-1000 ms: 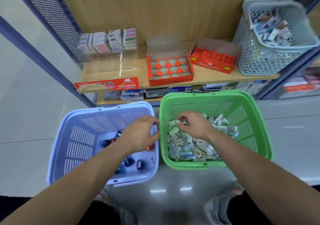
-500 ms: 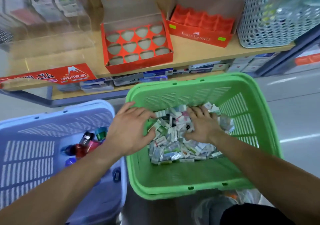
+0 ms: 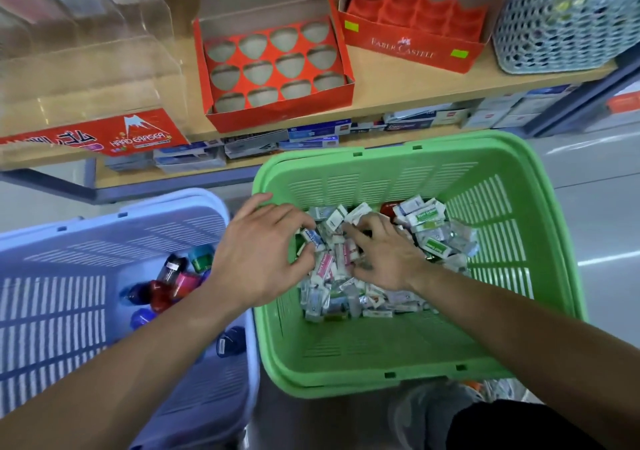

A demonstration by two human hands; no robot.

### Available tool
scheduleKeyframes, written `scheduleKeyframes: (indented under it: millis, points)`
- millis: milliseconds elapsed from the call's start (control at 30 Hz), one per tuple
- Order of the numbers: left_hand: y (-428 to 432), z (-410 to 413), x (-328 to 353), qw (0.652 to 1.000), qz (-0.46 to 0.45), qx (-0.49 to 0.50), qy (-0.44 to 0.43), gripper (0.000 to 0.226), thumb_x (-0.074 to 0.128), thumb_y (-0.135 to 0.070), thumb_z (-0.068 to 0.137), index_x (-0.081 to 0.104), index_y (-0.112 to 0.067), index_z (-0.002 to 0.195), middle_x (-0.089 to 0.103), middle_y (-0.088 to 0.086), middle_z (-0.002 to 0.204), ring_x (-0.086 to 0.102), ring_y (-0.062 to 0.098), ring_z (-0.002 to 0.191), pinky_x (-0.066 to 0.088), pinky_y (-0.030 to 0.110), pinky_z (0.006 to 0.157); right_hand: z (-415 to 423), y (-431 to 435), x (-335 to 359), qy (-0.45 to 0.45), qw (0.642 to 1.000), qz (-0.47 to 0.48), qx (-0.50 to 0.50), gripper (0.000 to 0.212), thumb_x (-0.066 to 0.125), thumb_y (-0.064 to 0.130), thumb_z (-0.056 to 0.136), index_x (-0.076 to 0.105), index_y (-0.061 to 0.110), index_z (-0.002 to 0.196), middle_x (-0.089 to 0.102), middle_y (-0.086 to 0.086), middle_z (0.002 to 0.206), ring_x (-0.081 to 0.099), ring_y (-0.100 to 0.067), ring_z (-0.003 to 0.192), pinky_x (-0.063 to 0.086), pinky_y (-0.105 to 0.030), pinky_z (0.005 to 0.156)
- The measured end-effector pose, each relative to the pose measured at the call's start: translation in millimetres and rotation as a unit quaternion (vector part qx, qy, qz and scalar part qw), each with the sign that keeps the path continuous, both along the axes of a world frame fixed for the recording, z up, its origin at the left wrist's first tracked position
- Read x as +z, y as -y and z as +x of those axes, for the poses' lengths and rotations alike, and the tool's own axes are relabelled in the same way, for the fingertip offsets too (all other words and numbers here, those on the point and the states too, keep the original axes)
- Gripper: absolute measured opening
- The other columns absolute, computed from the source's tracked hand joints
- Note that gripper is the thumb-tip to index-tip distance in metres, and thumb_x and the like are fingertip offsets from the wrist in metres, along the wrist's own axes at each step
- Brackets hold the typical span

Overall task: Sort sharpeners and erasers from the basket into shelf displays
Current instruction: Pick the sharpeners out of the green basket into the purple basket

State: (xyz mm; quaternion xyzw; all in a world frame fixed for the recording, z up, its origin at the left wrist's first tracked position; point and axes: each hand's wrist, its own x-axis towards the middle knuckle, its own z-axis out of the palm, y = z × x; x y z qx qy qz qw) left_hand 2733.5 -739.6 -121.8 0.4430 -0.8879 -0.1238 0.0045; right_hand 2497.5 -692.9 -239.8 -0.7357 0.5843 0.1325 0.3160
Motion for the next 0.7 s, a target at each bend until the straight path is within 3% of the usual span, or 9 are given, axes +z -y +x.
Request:
scheduleKeyframes:
  millis: [133,200,267,333,367,433,533,633,700]
  points:
    - [-1,0,1,1.0,0.002,0.0,-0.006,0.032,0.049,-0.048,0.09,0.068,-0.03,0.109,0.073,-0.01,0.107,0.068,0.01,0.098,0.014,0.033,0.118,1,-15,-7,-0.021,0.997,0.037,0.058,0.093,0.043,0.072,0.087,0.007,0.027,0.16,0.015,-0.007,0.163,0.018,-0.029,0.151,0.006,-0.049,0.124]
    - [0,-1,2,1.0,-0.002,-0.003,-0.004,0.031,0.049,-0.048,0.09,0.068,-0.031,0.107,0.073,-0.01,0.106,0.068,0.01,0.097,0.014,0.033,0.118,-4,-17,-1,-0.005,0.995,0.06,0.077,0.084,0.039,0.073,0.087,0.022,0.03,0.157,0.037,-0.001,0.155,0.034,-0.022,0.144,0.016,-0.049,0.125]
    - [-1,-1,3,1.0,0.0,-0.007,0.002,0.032,0.048,-0.049,0.09,0.068,-0.032,0.106,0.073,-0.011,0.105,0.068,0.009,0.096,0.013,0.033,0.118,-6,-10,12,0.019,0.996,0.044,0.074,0.059,0.04,0.068,0.091,0.05,0.036,0.14,0.058,0.009,0.13,0.054,-0.014,0.122,0.036,-0.047,0.115]
    - [0,-1,3,1.0,-0.005,-0.008,0.002,0.032,0.047,-0.05,0.09,0.069,-0.032,0.105,0.073,-0.011,0.105,0.068,0.01,0.096,0.013,0.033,0.118,-6,4,15,0.019,0.997,-0.044,0.055,0.044,0.044,0.056,0.095,0.06,0.031,0.128,0.055,0.008,0.124,0.051,-0.015,0.119,0.041,-0.047,0.108]
    - [0,-1,2,1.0,-0.007,-0.008,0.003,0.032,0.047,-0.05,0.09,0.069,-0.032,0.105,0.073,-0.011,0.105,0.068,0.01,0.096,0.012,0.033,0.118,-5,12,12,0.007,0.997,-0.067,0.03,0.051,0.045,0.054,0.095,0.052,0.028,0.138,0.048,0.002,0.136,0.044,-0.02,0.128,0.038,-0.049,0.111]
    - [-1,0,0,1.0,-0.012,-0.012,0.012,0.032,0.047,-0.05,0.091,0.069,-0.032,0.105,0.072,-0.012,0.105,0.067,0.01,0.096,0.015,0.033,0.117,0,24,2,-0.021,0.999,-0.027,-0.005,0.078,0.042,0.06,0.095,0.017,0.024,0.159,0.023,-0.005,0.161,0.022,-0.027,0.147,0.026,-0.051,0.12]
    - [1,-2,2,0.996,-0.026,-0.03,0.076,0.035,0.044,-0.049,0.091,0.069,-0.031,0.106,0.072,-0.011,0.103,0.066,0.012,0.091,0.023,0.034,0.109,2,13,-15,-0.065,0.997,0.028,0.027,0.092,0.035,0.067,0.095,-0.013,0.022,0.159,0.004,-0.003,0.168,0.004,-0.027,0.154,0.012,-0.051,0.123]
    - [1,-13,8,0.978,-0.004,-0.062,0.199,0.037,0.043,-0.048,0.092,0.065,-0.026,0.113,0.069,-0.004,0.104,0.064,0.018,0.092,0.029,0.038,0.104,-17,0,-4,-0.07,0.994,0.008,0.081,0.091,0.038,0.072,0.091,0.001,0.026,0.16,0.018,-0.002,0.164,0.017,-0.028,0.149,0.021,-0.052,0.12]
    - [4,-34,5,0.981,0.055,-0.058,0.174,0.037,0.048,-0.047,0.095,0.058,-0.023,0.121,0.064,-0.001,0.113,0.061,0.021,0.1,0.042,0.04,0.099,-37,2,3,-0.074,0.991,0.019,0.108,0.087,0.039,0.077,0.087,0.019,0.029,0.157,0.03,0.0,0.157,0.029,-0.027,0.14,0.033,-0.05,0.113]
